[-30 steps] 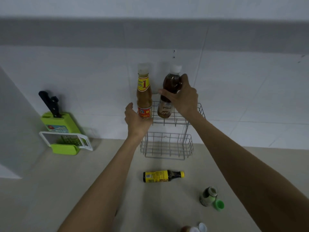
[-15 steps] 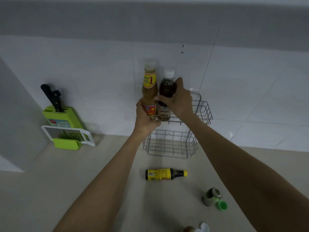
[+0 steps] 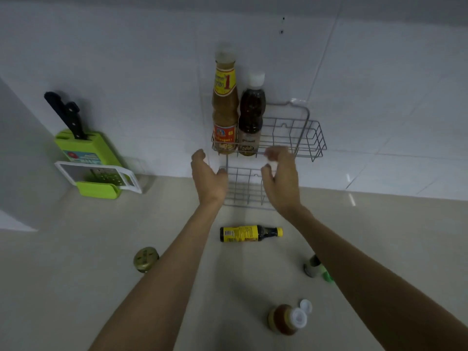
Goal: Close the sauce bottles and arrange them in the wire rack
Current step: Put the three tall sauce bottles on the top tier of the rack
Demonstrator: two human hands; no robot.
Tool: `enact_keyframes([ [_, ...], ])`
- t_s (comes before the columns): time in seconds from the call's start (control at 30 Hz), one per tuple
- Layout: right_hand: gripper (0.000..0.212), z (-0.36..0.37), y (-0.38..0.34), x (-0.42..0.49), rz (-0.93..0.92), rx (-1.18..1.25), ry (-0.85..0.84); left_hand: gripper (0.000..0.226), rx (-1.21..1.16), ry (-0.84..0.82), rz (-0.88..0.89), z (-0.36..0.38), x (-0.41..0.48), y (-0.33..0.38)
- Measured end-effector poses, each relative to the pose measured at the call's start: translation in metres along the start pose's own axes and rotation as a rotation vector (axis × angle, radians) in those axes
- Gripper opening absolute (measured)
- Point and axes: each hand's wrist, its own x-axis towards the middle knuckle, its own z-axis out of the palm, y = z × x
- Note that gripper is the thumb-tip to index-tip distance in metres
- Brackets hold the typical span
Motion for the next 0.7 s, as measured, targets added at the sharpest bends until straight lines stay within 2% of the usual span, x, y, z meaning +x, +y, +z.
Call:
enact_keyframes([
  [0.07, 0.035, 0.004, 0.029, -0.037, -0.073, -0.178, -0.351, 0.06, 0.025, 0.024, -0.064, 0.004, -0.018, -0.027],
  [0.13, 0.046, 0.011, 0.054, -0.066, -0.087, -0.35, -0.611, 0.058, 0.085, -0.01, -0.115, 0.006, -0.035, -0.053],
  [0.27, 0.078, 0.03, 0.083, -0.095, 0.127, -0.556, -1.031, 0.06, 0.279, -0.176, -0.183, 0.009, -0.056, -0.095],
  [0.33, 0.08, 0.038, 0.09, -0.101, 0.149, -0.639, -1.078, 0.06, 0.372, -0.307, -0.181, 0.011, -0.064, -0.11],
  [0.47, 0.054, 0.043, 0.089, -0.103, 0.107, -0.735, -1.004, 0.059, 0.551, -0.501, -0.084, 0.012, -0.076, -0.125],
  [0.6, 0.042, 0.022, 0.073, -0.079, 0.14, -0.545, -0.948, 0.073, 0.675, -0.617, 0.044, 0.008, -0.08, -0.129],
  [0.7, 0.04, -0.005, 0.044, -0.042, 0.134, -0.405, -0.877, 0.078, 0.629, -0.666, 0.098, 0.008, -0.082, -0.124],
])
